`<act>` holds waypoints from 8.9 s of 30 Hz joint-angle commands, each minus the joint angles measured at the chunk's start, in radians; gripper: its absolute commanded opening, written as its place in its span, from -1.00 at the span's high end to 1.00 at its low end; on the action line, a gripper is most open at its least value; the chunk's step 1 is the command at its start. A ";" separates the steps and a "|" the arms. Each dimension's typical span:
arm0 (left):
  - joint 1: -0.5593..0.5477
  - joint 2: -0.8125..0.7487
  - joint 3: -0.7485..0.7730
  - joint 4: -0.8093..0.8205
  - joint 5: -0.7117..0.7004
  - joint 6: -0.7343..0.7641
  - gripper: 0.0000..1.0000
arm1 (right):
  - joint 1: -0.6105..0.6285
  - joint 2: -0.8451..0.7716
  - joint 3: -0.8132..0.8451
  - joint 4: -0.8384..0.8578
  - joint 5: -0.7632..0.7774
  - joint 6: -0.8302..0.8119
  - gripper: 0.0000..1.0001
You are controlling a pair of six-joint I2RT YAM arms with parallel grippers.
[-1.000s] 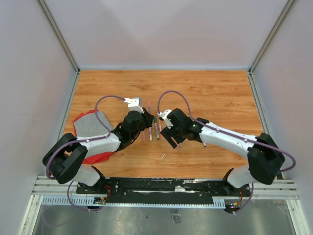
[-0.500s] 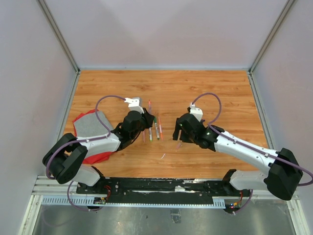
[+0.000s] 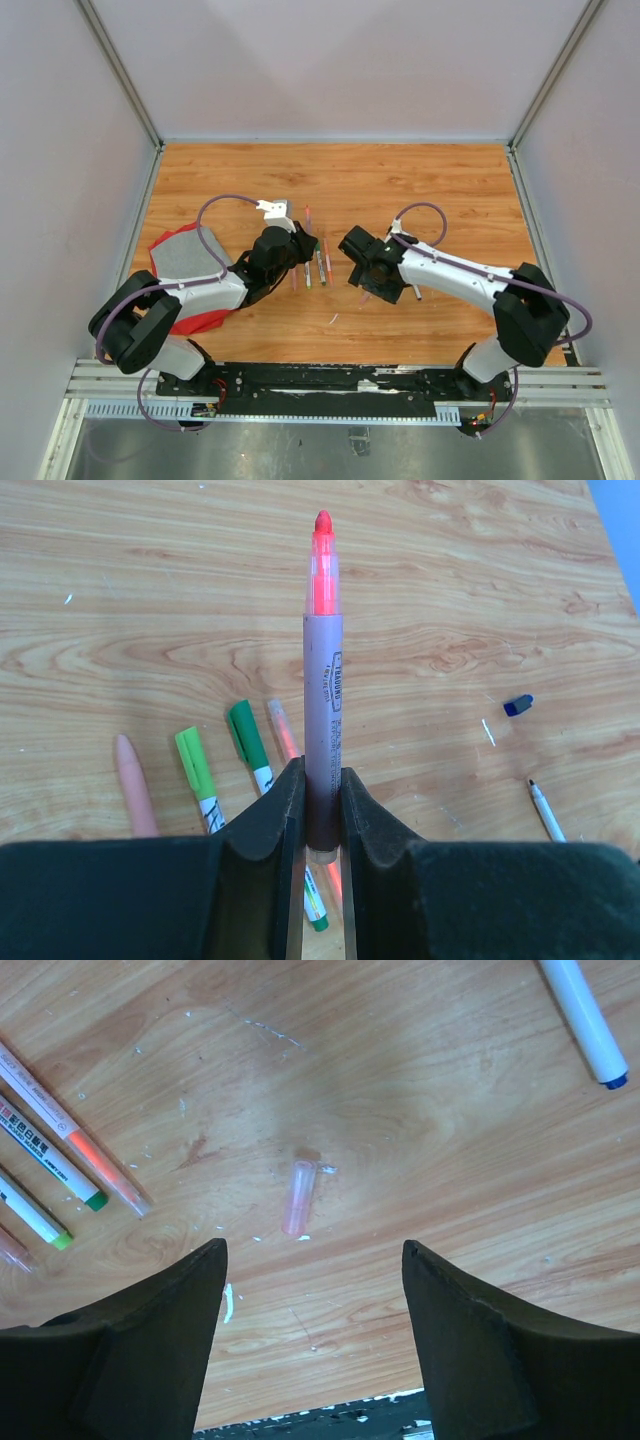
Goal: Insert the pens into the pen caps
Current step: Insert the pen cap onto the pen.
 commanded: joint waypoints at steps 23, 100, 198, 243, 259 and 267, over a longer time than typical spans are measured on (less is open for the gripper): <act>0.004 -0.005 0.004 0.039 -0.005 0.019 0.99 | -0.044 0.255 0.073 -0.006 -0.120 0.022 0.04; -0.266 -0.028 -0.015 0.207 -0.095 0.241 0.99 | -0.347 -0.598 -0.496 1.049 -0.386 -0.820 0.99; -0.329 0.002 0.000 0.239 -0.112 0.323 0.99 | -0.301 -0.285 -0.539 1.713 -0.569 -0.572 0.99; -0.329 -0.069 -0.088 0.366 -0.071 0.312 0.99 | 0.107 -0.142 -0.757 1.659 -0.307 -0.612 0.99; -0.329 -0.163 -0.161 0.457 -0.025 0.290 0.99 | 0.240 -0.003 -0.806 1.768 -0.279 -0.655 0.99; -0.328 -0.313 -0.165 0.414 0.059 0.299 0.99 | 0.280 -0.063 -0.842 1.825 -0.361 -0.650 0.99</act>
